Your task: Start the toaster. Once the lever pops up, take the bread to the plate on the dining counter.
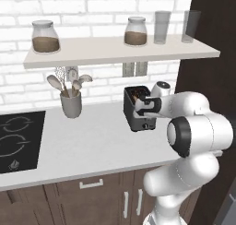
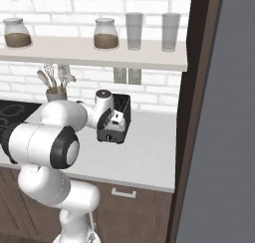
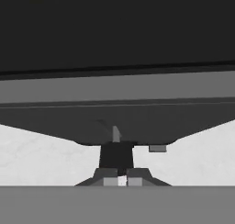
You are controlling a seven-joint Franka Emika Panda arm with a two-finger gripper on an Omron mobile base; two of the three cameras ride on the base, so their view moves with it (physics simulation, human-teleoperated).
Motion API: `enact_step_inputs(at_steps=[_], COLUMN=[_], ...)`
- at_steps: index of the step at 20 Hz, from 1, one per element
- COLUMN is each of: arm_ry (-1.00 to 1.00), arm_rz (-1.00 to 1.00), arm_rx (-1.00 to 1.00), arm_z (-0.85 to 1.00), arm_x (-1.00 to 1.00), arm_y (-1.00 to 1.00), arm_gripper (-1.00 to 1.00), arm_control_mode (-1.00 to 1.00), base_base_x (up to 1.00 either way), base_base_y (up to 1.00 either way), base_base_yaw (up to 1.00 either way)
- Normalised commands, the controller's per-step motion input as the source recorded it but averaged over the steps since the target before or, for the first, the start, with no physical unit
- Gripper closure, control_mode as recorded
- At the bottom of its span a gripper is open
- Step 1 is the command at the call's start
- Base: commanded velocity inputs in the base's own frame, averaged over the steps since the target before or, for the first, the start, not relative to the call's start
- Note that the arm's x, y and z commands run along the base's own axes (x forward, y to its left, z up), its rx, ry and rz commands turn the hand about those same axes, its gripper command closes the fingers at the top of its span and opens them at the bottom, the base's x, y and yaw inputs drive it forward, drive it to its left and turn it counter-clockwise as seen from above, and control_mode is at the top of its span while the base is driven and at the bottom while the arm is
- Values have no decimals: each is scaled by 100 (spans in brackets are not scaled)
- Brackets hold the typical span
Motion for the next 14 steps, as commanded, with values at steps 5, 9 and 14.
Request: enact_step_inputs(at_steps=[5,9,14], arm_ry=[-1,-1,-1], arm_rz=[4,1,0], arm_rx=[0,0,0], arm_z=[14,78,100], arm_x=[-52,-25,-19], arm_y=[8,0,0], arm_gripper=[100,100,100], arm_control_mode=[-100,-100,-100], base_base_x=[0,0,0], base_base_y=[0,0,0], base_base_yaw=[0,0,0])
